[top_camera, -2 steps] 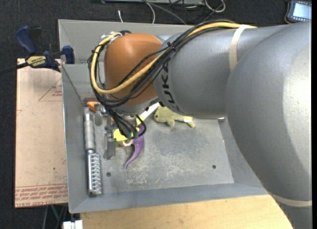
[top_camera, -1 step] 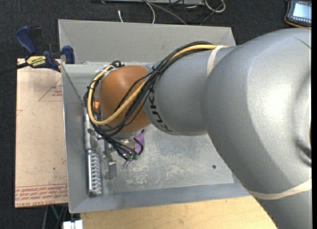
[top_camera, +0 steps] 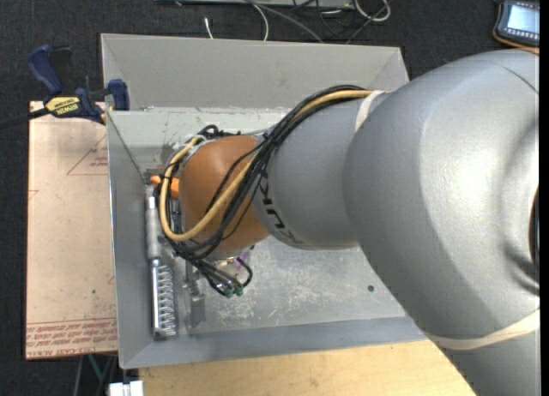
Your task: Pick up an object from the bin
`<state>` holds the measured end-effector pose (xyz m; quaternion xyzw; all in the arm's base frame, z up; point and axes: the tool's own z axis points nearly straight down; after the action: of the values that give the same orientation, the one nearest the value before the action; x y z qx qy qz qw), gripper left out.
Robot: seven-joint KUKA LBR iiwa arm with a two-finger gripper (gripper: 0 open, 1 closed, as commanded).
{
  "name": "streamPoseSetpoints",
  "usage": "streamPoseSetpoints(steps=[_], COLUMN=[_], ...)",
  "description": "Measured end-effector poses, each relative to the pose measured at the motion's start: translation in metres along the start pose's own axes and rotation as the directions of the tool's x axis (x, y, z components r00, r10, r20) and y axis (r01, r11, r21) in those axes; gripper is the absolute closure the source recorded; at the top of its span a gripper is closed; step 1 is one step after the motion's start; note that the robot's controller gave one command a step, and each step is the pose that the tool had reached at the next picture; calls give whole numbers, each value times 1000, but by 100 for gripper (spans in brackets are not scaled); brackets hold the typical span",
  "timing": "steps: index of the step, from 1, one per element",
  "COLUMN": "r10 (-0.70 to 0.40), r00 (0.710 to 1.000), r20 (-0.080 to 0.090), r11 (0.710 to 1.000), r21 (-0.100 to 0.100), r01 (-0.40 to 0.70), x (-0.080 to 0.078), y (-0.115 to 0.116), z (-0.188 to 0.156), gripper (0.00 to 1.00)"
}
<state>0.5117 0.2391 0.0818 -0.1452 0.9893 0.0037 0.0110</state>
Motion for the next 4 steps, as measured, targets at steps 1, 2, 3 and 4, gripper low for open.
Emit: streamPoseSetpoints(steps=[1, 2, 3, 4], r10=[-427, -608, -608, -624], r00=[904, 793, 793, 779], r20=[13, 50, 49, 58], r11=[904, 794, 794, 782], r21=[13, 37, 36, 42], r01=[427, 607, 607, 622], x=[0, -6, -6, -22], y=[1, -4, -4, -7], z=[-9, -6, -6, -71], gripper=[0, 100, 100, 100])
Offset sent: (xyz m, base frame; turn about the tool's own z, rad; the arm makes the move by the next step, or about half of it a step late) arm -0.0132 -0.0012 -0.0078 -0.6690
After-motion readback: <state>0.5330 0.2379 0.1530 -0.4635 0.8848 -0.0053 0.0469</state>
